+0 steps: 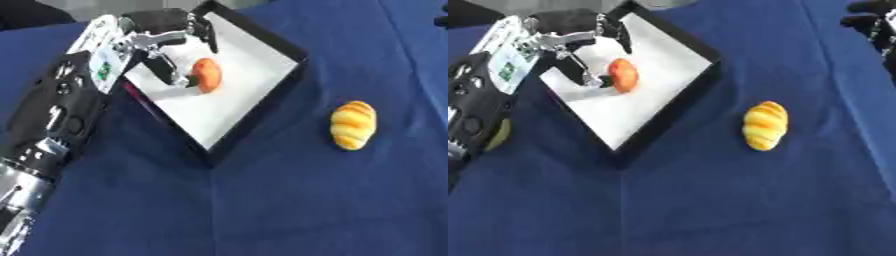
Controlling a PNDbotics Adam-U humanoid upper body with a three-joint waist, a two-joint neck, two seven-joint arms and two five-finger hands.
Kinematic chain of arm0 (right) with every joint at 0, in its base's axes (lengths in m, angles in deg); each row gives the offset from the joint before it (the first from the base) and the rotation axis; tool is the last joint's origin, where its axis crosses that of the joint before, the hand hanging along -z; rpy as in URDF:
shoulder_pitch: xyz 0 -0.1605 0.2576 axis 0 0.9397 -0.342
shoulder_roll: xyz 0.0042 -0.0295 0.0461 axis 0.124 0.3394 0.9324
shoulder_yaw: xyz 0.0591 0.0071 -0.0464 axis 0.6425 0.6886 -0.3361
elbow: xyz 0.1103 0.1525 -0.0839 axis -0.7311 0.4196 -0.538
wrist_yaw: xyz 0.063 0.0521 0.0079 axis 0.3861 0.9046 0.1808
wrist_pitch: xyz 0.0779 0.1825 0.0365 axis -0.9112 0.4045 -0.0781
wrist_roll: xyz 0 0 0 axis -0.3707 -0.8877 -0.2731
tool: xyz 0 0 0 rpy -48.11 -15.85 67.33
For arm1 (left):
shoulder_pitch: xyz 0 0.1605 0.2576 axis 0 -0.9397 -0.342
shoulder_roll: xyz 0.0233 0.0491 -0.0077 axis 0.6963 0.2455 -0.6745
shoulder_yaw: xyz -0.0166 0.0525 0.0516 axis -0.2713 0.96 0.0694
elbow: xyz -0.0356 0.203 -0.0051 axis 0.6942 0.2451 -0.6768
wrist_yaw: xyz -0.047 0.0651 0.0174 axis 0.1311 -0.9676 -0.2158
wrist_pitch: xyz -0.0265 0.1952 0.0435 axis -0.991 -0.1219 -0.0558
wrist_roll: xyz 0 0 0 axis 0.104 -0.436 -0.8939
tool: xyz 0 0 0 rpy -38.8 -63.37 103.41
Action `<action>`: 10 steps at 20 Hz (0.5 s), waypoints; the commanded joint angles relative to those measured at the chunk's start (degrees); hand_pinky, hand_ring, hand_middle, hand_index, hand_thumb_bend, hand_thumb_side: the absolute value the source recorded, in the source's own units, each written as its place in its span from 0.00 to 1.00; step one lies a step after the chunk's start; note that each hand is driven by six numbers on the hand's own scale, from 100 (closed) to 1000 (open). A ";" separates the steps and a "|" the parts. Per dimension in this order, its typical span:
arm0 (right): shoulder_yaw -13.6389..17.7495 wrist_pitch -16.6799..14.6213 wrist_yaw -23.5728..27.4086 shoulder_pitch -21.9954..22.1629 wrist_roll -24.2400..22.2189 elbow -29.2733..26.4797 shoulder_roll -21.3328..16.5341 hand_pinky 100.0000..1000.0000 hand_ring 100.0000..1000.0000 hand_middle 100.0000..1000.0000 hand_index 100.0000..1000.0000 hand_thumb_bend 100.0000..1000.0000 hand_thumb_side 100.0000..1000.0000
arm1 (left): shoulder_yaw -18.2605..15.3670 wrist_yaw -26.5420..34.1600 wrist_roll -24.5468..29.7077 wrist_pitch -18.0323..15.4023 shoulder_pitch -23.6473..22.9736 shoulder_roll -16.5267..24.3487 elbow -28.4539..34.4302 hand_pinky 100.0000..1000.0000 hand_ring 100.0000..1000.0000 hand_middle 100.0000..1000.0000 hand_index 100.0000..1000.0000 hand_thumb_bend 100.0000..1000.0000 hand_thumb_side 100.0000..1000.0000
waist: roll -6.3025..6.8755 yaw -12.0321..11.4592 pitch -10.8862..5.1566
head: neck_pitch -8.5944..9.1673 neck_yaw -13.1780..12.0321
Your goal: Pick up objects on the table and place them in the box.
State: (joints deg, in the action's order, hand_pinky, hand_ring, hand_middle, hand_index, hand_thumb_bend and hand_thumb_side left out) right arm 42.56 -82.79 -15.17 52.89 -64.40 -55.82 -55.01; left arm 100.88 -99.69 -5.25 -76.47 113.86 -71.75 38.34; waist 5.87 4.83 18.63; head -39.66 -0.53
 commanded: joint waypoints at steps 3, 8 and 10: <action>-0.03 -0.05 0.30 -0.76 -0.19 -1.47 -0.86 1.00 0.76 0.72 0.86 0.00 0.56 | -1.76 0.38 0.79 -1.57 1.19 0.96 1.46 0.93 0.87 0.86 0.91 0.35 0.23 | 0.45 -0.09 -1.81 | -0.39 -0.18; 0.09 -0.07 0.38 -0.66 0.00 -1.48 -0.86 1.00 0.76 0.72 0.86 0.00 0.55 | -3.77 4.82 -0.14 0.24 1.18 1.55 5.24 0.87 0.84 0.82 0.89 0.21 0.19 | 0.46 -0.18 -1.90 | -0.55 -0.09; 0.11 0.02 0.44 -0.59 0.10 -1.53 -0.86 1.00 0.76 0.72 0.86 0.00 0.55 | -4.69 6.80 -1.05 0.89 1.19 1.94 7.76 0.84 0.82 0.80 0.88 0.11 0.13 | 0.51 -0.26 -2.01 | -0.66 0.04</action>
State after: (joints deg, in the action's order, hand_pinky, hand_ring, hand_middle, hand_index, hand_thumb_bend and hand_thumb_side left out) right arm 42.51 -82.75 -15.16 52.90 -64.39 -55.82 -55.00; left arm 97.22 -94.28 -6.18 -75.62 113.86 -71.61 43.87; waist 5.87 4.60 18.63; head -40.15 -0.48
